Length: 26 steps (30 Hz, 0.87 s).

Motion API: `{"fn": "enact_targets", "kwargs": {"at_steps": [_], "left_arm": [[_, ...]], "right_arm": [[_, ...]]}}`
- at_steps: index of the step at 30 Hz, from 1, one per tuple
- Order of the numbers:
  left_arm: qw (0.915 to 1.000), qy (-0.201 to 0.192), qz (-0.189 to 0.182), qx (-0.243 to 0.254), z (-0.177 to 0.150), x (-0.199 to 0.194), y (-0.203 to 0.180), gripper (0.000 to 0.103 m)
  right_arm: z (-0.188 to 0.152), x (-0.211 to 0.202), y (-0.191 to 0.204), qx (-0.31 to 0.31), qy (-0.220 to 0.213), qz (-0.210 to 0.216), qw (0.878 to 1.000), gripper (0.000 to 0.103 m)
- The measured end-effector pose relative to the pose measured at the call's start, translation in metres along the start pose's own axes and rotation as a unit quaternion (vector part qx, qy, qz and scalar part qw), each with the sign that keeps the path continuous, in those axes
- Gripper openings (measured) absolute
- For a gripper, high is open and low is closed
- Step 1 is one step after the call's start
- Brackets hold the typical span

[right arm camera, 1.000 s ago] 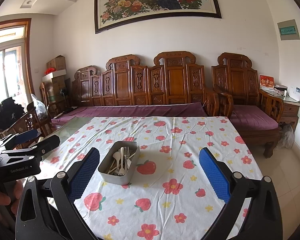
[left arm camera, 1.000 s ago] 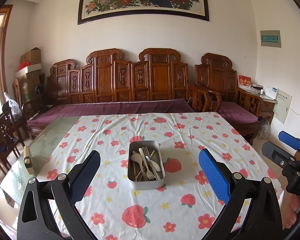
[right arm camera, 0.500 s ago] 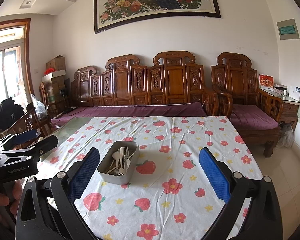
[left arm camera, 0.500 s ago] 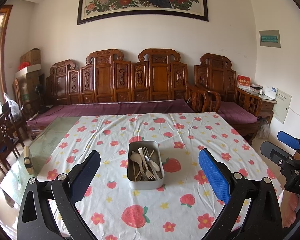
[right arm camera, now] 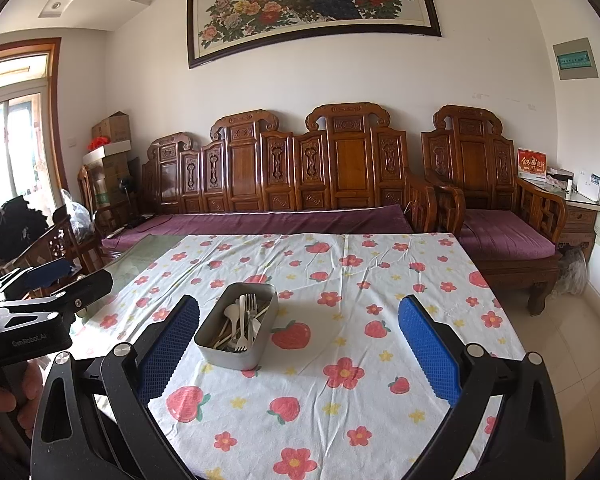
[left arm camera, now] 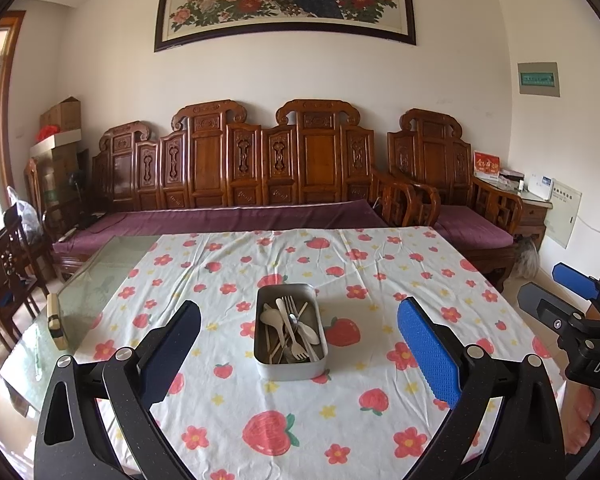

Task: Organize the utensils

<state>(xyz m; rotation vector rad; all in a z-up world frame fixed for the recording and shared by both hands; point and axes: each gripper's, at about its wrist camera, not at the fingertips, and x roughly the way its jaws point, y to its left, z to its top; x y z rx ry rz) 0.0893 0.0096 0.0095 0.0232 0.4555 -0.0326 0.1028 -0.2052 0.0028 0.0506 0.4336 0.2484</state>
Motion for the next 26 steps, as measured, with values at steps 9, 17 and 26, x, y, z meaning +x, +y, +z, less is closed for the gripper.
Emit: {"fn": "enact_targets", "kwargs": {"at_steps": [9,17,26], "left_arm": [[1.0,0.0,-0.001,0.0,-0.0001,0.0001,0.0,0.095],[1.0,0.001,0.001,0.0,0.0004,-0.0001,0.0001,0.095],[1.0,-0.001,-0.002,-0.001,0.0025,-0.0009,-0.0003,0.095]], "right_arm": [[-0.0001,-0.0001,0.0,0.0,0.0,0.0,1.0,0.1],[-0.0004,0.0,-0.0005,0.001,0.0,0.0,1.0,0.1],[0.0,0.0,-0.0002,0.001,-0.001,0.0,1.0,0.1]]}}
